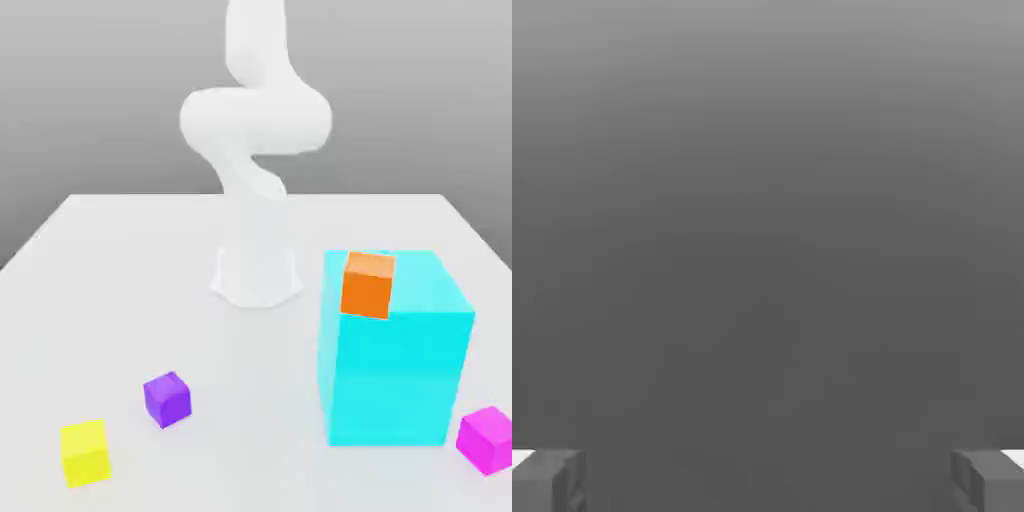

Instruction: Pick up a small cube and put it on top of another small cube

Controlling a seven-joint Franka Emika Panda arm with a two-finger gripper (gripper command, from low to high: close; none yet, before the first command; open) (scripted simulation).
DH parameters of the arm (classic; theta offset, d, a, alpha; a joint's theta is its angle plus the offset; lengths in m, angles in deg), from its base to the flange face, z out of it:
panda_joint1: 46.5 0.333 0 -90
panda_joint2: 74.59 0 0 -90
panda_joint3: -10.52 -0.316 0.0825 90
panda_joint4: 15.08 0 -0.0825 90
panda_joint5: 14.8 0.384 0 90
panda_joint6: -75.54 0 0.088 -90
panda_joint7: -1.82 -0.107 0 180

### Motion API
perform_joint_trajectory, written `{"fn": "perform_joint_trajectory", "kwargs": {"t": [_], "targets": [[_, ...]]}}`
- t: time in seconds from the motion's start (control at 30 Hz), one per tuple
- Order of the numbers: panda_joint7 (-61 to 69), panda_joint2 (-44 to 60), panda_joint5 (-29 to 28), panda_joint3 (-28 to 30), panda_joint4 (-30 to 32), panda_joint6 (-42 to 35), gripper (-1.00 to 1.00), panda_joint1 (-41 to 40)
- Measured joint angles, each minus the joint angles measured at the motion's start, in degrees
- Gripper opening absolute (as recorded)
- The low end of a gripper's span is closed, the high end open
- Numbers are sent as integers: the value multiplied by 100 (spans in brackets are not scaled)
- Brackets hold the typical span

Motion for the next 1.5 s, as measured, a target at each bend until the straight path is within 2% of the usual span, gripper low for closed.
{"fn": "perform_joint_trajectory", "kwargs": {"t": [0.37,0.63,0.87,0.9,1.13,1.37,1.5], "targets": [[-1612,2303,-101,18,1596,1620,0,-1010],[-2694,4069,-19,251,2764,2863,0,-1543],[-2640,5524,217,103,2648,4030,0,-1695],[-2633,5692,224,76,2617,4166,-100,-1722],[-2644,5714,213,66,2613,4190,-100,-1733],[-2775,4410,32,159,2855,3127,-100,-1686],[-1950,4412,-16,-135,2558,2937,-100,-1260]]}}
